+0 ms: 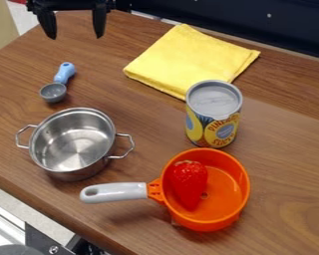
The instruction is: Put the spoon on the pan
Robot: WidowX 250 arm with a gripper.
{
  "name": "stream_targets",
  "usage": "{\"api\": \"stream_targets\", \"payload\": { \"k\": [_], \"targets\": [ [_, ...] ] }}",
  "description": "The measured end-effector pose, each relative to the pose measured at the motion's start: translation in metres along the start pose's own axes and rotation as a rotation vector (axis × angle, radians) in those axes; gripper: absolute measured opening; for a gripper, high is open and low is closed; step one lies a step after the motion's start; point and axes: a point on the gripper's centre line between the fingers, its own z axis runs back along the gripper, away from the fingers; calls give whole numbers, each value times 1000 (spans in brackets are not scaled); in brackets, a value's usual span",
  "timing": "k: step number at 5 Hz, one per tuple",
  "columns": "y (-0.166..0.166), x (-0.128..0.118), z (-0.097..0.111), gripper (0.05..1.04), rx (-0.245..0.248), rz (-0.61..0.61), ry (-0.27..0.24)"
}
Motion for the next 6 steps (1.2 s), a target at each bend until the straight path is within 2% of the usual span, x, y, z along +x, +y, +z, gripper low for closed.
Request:
{"api": "stream_targets", "payload": {
  "k": [1, 2, 3, 4, 6],
  "targets": [
    [-1, -5, -9, 1001, 4, -3, 31],
    [8, 1, -25, 1001, -15, 19, 5],
    [26, 3, -43, 1001, -10, -22, 27],
    [36, 8, -56, 1001, -42, -100, 51],
    [37, 14, -71, 1001, -145, -223, 99]
  ]
}}
